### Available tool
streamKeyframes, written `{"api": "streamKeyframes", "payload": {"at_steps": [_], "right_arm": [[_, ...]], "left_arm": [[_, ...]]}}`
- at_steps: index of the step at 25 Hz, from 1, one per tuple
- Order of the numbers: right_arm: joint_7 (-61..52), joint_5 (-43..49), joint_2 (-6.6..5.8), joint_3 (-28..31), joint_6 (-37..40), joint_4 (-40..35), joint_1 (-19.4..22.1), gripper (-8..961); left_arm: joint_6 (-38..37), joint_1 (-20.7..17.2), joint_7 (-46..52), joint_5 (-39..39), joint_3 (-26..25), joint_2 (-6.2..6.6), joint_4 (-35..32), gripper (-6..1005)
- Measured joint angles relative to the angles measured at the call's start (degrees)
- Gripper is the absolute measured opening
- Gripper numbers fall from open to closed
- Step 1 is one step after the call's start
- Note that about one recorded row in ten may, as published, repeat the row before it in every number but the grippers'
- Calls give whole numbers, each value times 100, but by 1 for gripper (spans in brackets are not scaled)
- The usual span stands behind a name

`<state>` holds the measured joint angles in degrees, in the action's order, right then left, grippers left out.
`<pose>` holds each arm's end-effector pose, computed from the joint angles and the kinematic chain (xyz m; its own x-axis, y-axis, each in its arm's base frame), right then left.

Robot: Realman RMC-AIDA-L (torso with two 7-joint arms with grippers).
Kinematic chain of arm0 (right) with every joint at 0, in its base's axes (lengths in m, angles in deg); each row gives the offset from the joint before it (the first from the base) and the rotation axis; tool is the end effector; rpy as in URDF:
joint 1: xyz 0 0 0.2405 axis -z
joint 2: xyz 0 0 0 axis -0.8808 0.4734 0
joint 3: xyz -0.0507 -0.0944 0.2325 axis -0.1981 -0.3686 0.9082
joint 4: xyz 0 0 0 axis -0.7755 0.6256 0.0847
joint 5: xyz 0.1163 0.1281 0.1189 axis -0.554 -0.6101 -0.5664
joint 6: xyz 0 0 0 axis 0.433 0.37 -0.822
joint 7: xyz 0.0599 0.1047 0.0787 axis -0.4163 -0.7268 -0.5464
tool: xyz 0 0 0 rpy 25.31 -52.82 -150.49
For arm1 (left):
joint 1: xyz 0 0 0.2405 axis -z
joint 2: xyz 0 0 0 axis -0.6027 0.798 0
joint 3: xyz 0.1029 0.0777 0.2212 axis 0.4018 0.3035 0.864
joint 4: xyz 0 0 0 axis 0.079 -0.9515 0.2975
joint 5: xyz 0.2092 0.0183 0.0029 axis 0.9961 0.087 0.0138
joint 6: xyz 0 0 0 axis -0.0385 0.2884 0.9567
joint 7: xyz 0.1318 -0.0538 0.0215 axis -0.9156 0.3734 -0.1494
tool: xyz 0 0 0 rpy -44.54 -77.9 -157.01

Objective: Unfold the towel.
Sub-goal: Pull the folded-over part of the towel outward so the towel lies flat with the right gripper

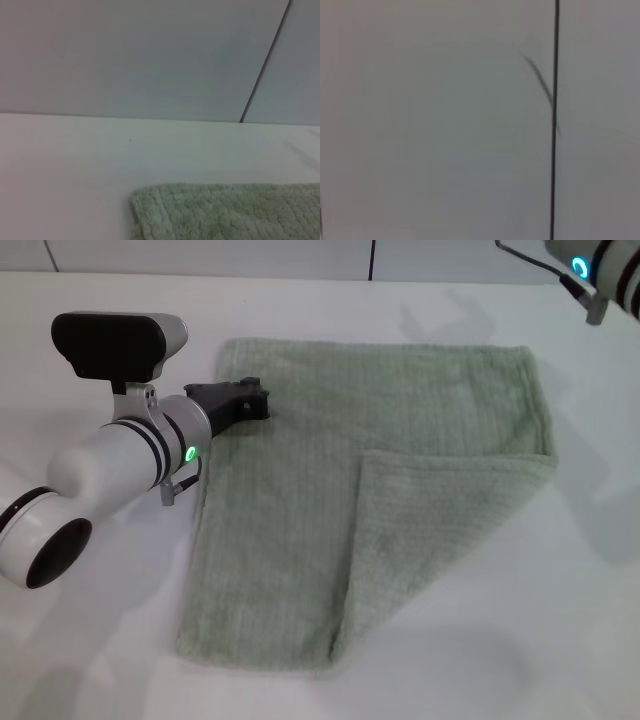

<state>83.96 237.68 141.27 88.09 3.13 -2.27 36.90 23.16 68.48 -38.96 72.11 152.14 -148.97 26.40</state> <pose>0.1103 0.4140 0.0067 0.7660 -0.0880 -0.6368 -0.6041 -0.4370 -0.6664 -0.2503 0.3920 -0.0971 0.5938 0.5359 0.6002 0.7957 -0.2801 -0.5371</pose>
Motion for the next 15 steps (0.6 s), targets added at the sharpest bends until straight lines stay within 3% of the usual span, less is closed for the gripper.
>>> {"api": "streamKeyframes", "payload": {"at_steps": [7, 12, 15], "right_arm": [[303, -45, 53, 421, -1681, 576, -327, 731], [888, -153, 229, 791, -2875, 693, -727, 731], [1038, -342, 234, 868, -3033, 710, -785, 731]], "left_arm": [[0, -20, 0, 20, -1, 0, -21, -1], [0, -40, 0, 43, 43, 0, -8, -1], [0, -40, 0, 42, 60, 0, -9, -1]]}}
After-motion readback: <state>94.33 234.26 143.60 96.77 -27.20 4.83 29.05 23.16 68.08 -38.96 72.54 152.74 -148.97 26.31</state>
